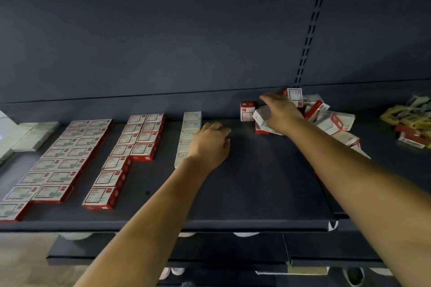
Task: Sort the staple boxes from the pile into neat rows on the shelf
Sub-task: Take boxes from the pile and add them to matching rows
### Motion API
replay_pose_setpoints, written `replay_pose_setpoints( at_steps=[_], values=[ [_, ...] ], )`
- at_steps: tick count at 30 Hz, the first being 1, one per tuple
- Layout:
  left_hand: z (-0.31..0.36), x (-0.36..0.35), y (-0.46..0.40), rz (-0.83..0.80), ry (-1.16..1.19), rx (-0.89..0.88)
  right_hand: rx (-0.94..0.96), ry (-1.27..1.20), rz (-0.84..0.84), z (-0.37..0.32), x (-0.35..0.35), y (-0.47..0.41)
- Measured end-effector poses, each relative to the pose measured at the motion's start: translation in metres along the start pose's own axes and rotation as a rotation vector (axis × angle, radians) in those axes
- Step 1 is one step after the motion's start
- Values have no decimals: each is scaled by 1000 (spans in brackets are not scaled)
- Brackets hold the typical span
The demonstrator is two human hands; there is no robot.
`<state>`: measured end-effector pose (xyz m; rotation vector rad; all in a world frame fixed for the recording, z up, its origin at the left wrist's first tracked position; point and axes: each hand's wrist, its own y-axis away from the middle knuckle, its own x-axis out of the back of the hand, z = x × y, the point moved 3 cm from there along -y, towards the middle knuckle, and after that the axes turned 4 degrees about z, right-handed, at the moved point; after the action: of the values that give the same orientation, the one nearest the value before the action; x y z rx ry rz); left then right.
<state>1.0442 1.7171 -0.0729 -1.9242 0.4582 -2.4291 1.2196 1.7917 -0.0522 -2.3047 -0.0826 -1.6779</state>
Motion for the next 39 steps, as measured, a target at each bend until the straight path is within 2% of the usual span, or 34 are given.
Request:
replay_pose_setpoints(
  at_steps=[4,10,13,16,19,20,24,26,29,33,36,39],
  values=[
    [6,-1,5,-18,-46,-5,-19,98,-105,-4,1,2],
    [10,-2,6,-36,-88,-15,-26,184,-87,-2,-2,1],
    [9,-4,6,-34,-82,-32,-24,156,-30,1,-3,3],
    [7,-6,7,-8,-15,-44,5,26,75,3,-14,7],
    [3,-6,13,59,187,19,36,-236,152,-5,-25,21],
    [2,-6,18,85,337,90,33,-322,175,-10,-26,29],
    [1,2,54,126,1235,450,149,-511,296,-38,-23,70],
    [0,6,70,144,1430,514,223,-546,352,-49,-23,89],
    [0,13,89,152,1570,519,238,-605,342,-67,-24,110],
    [-7,25,105,243,1690,463,280,-689,340,-82,-18,131],
    [-11,28,112,291,1736,460,306,-719,316,-86,-17,140],
    [-8,28,117,252,1724,447,245,-767,334,-87,-21,143]
  ],
)
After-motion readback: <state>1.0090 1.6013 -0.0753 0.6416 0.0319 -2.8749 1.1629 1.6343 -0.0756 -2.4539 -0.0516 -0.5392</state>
